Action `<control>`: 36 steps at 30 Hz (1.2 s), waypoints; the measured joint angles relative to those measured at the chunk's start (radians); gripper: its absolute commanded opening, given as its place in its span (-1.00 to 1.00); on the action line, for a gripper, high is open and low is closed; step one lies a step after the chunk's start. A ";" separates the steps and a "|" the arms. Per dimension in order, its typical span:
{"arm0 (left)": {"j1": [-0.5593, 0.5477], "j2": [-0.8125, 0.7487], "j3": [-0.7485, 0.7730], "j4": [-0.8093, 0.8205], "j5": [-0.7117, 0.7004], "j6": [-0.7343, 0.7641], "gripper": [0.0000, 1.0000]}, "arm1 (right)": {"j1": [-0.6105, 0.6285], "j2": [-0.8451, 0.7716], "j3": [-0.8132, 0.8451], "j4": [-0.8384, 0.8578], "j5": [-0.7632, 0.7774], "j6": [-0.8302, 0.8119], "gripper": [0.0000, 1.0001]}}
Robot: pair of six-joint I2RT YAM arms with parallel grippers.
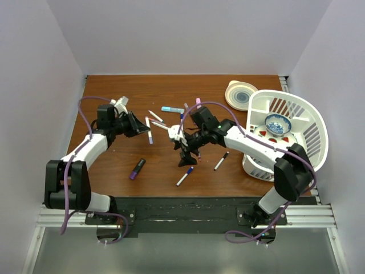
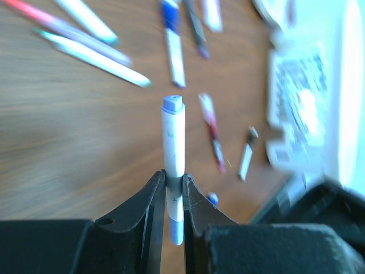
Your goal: Open the pen caps
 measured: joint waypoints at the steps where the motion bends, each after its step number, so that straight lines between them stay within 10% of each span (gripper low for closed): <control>1: -0.008 0.010 0.000 0.009 0.061 0.019 -1.00 | 0.000 -0.018 -0.019 -0.027 0.008 -0.072 0.67; 20: -0.432 0.192 0.049 -0.131 0.364 0.257 -1.00 | -0.005 -0.175 -0.152 -0.101 0.228 -0.530 0.59; 36: -0.547 0.192 0.074 -0.169 0.400 0.296 -1.00 | 0.073 -0.122 -0.197 -0.101 0.259 -0.602 -0.13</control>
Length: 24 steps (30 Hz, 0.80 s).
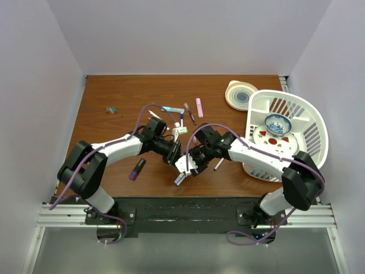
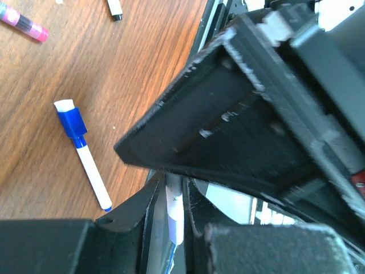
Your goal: Open the pen caps
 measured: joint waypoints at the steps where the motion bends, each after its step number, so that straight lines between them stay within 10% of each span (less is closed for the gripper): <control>1: 0.000 0.000 0.002 -0.001 0.001 0.000 -1.00 | 0.000 0.002 -0.003 0.000 0.007 -0.003 -0.20; 6: 0.000 0.000 0.013 -0.011 -0.001 0.005 -0.96 | 0.000 0.003 -0.005 -0.008 0.014 -0.018 -0.99; 20: 0.219 -0.437 0.011 0.021 -0.295 -0.076 1.00 | -0.010 -0.005 -0.005 0.005 -0.049 0.116 -1.00; 24: 0.222 -0.661 -0.060 0.134 -0.502 -0.164 1.00 | -0.058 -0.006 0.032 0.081 -0.076 0.411 -1.00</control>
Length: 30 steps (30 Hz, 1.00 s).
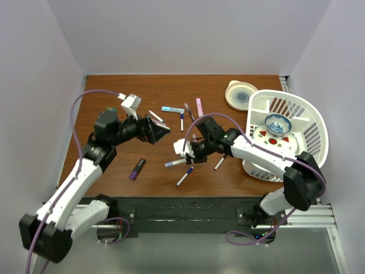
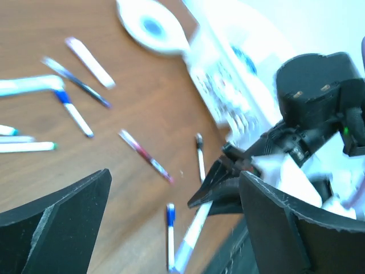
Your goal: Open the pen caps
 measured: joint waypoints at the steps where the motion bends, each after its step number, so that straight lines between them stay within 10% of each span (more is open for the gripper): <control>1: 0.000 -0.041 -0.030 0.020 -0.052 -0.028 1.00 | -0.019 -0.001 0.012 0.034 -0.007 0.080 -1.00; 13: 0.001 -0.055 -0.339 0.417 -0.199 -0.415 0.86 | -0.126 -0.012 -0.062 0.510 -0.023 0.834 -1.00; 30: -0.029 0.190 -0.344 0.748 -0.142 -0.566 0.01 | -0.124 0.002 -0.084 0.638 -0.043 1.035 -1.00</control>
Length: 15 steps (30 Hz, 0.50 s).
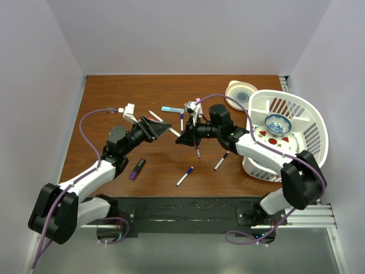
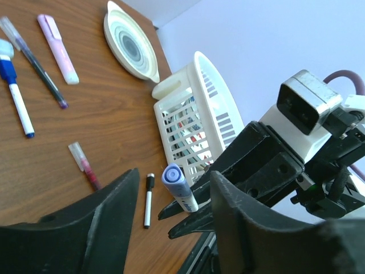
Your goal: Open the pen caps
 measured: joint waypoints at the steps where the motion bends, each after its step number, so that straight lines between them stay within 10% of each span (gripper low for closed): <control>1: -0.005 0.009 0.001 0.000 0.000 0.000 -0.04 | 0.000 0.002 0.000 0.000 0.000 0.002 -1.00; 15: -0.021 0.033 0.058 -0.031 -0.025 0.041 -0.36 | 0.007 0.007 0.000 0.009 0.001 0.001 -1.00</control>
